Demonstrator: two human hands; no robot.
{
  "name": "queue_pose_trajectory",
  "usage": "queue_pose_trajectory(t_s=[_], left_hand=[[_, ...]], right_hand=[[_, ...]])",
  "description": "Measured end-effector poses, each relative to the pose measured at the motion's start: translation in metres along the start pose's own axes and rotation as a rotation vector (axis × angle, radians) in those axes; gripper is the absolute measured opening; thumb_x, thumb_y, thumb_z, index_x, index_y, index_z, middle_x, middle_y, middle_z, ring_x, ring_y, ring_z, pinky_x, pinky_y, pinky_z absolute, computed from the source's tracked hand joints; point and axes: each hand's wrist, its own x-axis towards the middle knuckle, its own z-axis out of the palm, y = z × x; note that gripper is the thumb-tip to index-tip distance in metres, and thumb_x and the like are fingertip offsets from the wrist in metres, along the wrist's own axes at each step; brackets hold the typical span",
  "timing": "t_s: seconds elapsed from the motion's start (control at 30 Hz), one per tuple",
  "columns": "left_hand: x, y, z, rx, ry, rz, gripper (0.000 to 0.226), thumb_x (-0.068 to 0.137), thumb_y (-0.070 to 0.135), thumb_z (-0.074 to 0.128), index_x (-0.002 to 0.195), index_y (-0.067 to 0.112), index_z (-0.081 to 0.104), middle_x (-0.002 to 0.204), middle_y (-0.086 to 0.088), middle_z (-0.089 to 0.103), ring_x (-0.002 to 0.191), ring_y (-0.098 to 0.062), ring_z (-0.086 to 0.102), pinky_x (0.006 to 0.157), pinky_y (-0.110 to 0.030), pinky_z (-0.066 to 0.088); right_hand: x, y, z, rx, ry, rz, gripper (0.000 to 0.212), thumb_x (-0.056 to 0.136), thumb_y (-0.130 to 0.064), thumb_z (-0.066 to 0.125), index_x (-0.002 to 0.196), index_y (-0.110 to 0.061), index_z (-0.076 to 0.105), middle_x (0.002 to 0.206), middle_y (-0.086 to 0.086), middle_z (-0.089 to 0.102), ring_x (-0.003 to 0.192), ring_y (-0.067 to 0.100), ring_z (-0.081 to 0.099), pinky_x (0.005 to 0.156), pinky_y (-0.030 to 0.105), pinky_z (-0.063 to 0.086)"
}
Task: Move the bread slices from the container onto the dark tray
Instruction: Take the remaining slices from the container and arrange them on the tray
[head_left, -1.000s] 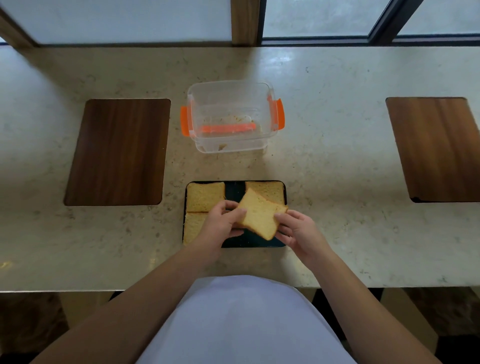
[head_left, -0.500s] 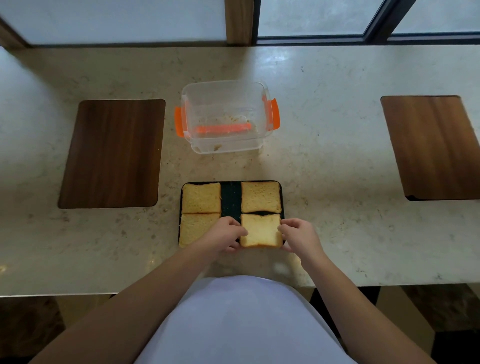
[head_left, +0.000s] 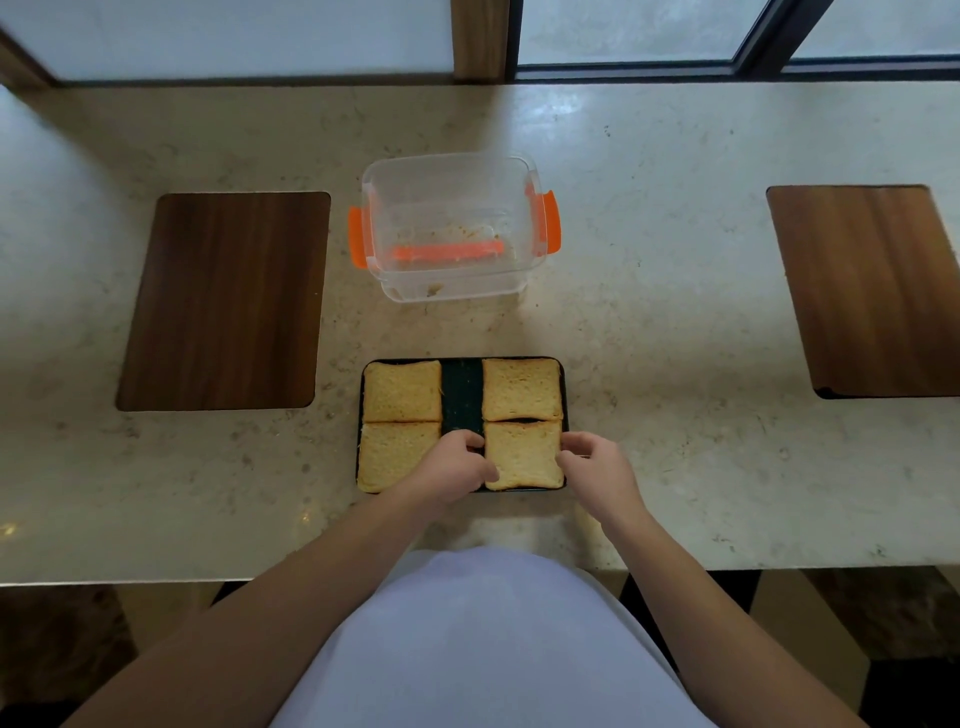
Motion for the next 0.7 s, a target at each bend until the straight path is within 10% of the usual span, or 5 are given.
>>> queue_pose_trajectory(t_s=[0.5,0.7], left_hand=[[0.004,0.016,-0.002,-0.028,0.077,0.014,0.072,0.084,0.004,0.068,0.148,0.011,0.035,0.096,0.004,0.057,0.102,-0.022,0.06,0.097,-0.045,0.051],[0.014,0.027,-0.002,-0.013,0.075,0.022,0.07,0.083,0.011,0.068,0.146,0.009,0.039,0.139,-0.014,0.052,0.122,-0.029,0.053,0.102,-0.047,0.047]], right_hand=[[0.013,-0.013,0.001,-0.23,0.019,-0.146,0.046,0.091,-0.015,0.052,0.137,-0.014,0.055,0.131,0.005,0.06,0.091,0.011,0.058,0.076,0.026,0.046],[0.016,-0.022,0.001,-0.344,-0.023,-0.125,0.047,0.09,-0.02,0.052,0.137,-0.014,0.056,0.13,0.005,0.056,0.097,0.016,0.055,0.076,0.03,0.045]])
